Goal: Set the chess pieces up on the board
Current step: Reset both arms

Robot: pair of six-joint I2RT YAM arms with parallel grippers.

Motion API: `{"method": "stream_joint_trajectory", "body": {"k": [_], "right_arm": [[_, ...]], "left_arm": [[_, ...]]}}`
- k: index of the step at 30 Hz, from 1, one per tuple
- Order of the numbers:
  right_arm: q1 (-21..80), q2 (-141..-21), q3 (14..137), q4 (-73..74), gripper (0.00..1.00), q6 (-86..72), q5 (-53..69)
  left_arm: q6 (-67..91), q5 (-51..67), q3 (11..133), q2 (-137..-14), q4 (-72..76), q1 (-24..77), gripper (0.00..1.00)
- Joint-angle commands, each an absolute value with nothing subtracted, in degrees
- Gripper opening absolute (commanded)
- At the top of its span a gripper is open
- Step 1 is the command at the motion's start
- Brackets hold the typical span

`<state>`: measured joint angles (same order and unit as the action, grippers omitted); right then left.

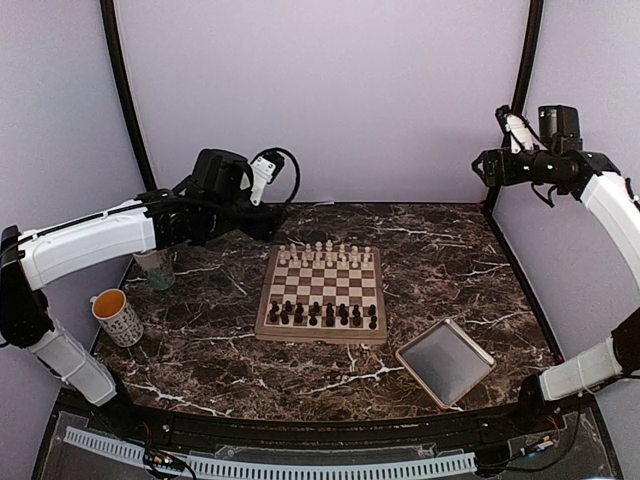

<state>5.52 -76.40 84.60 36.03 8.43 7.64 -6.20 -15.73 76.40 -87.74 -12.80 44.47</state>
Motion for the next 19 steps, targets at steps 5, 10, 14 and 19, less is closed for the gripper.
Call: {"method": "stream_joint_trajectory", "body": {"k": [5, 10, 14, 19], "right_arm": [[5.9, -70.9, 79.4, 25.4, 0.98, -2.0, 2.5], [5.8, -68.6, 75.6, 22.5, 0.98, -2.7, 3.7], [5.8, -68.4, 75.2, 22.9, 0.98, -1.0, 6.4], [5.8, -69.0, 75.3, 23.3, 0.97, -2.4, 6.9]], "left_arm": [[-0.6, -28.9, 74.7, -80.0, -6.5, 41.6, 0.99], [0.5, -28.6, 74.6, -79.2, -6.6, 41.5, 0.99], [0.4, -27.5, 74.5, -79.7, -6.6, 41.5, 0.99], [0.6, -26.8, 74.6, -80.4, -6.7, 41.5, 0.99]]}}
